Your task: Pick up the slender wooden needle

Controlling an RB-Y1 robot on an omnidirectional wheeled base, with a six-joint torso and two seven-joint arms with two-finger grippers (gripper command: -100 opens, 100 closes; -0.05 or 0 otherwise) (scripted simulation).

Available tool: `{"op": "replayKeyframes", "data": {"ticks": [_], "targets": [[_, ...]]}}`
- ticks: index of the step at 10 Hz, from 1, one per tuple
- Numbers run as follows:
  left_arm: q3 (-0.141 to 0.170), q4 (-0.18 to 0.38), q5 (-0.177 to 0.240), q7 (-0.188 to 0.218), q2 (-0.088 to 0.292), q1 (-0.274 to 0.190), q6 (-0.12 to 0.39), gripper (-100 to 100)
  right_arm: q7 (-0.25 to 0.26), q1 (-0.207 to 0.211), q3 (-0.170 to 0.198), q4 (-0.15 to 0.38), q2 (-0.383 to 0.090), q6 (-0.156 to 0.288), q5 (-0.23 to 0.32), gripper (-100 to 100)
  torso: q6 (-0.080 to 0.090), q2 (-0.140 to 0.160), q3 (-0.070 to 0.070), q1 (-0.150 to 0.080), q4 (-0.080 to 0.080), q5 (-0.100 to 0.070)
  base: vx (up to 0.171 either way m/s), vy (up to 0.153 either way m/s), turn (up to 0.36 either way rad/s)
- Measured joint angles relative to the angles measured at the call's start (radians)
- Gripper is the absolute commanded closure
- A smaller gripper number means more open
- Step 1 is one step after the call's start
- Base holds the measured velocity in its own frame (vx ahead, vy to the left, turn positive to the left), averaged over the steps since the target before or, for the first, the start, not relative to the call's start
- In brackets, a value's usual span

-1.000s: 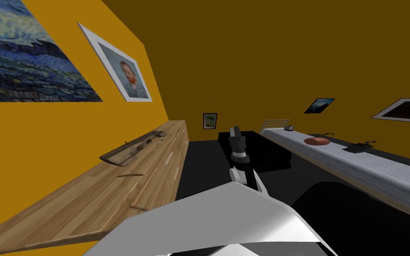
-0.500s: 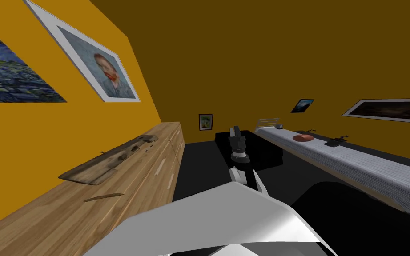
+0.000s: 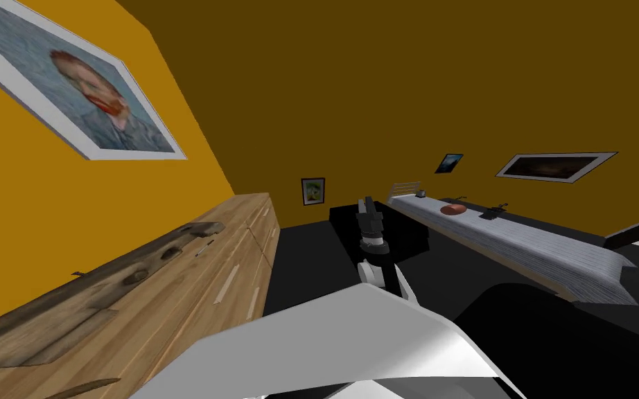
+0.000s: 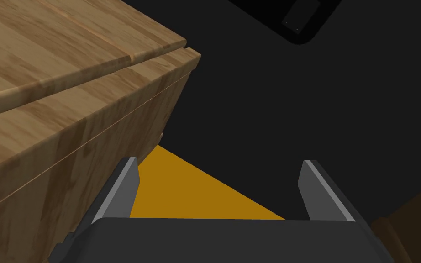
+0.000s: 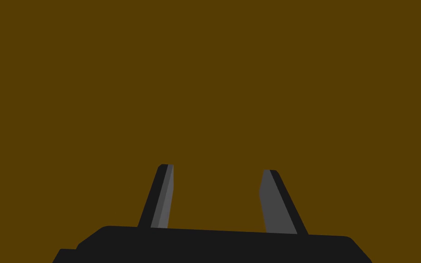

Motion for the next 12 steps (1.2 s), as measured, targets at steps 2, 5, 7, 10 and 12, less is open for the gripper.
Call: {"op": "replayKeyframes", "data": {"ticks": [2,5,7,10,12], "targets": [[-0.009,0.051,0.02,0.021,0.043,0.034,-0.022,-100,0.0,0.0,0.0,0.0,0.0,0.0,0.0,0,0.0,0.001,0.001,-0.001,0.0,0.0,0.189,-0.027,-0.231],[-0.013,0.088,0.051,0.043,0.1,0.099,-0.035,-100,0.0,0.0,0.0,0.0,0.0,0.0,0.0,0,0.0,0.002,0.001,0.001,0.0,0.0,0.16,0.023,-0.209],[-0.006,0.129,0.088,0.076,0.177,0.145,-0.064,-100,0.0,0.0,0.0,0.0,0.0,0.0,0.0,0,0.0,-0.001,-0.001,0.004,0.0,0.001,0.193,0.076,-0.353],[0.004,0.181,0.125,0.093,0.252,0.203,-0.109,-100,0.0,0.0,0.0,0.0,0.0,0.0,0.0,0,0.0,-0.002,-0.001,0.006,-0.001,0.002,0.179,0.111,-0.279],[0.012,0.208,0.144,0.095,0.287,0.223,-0.144,-100,0.0,0.0,0.0,0.0,0.0,0.0,0.0,0,0.0,0.0,0.0,0.007,0.0,0.002,0.146,0.118,-0.272]]}}
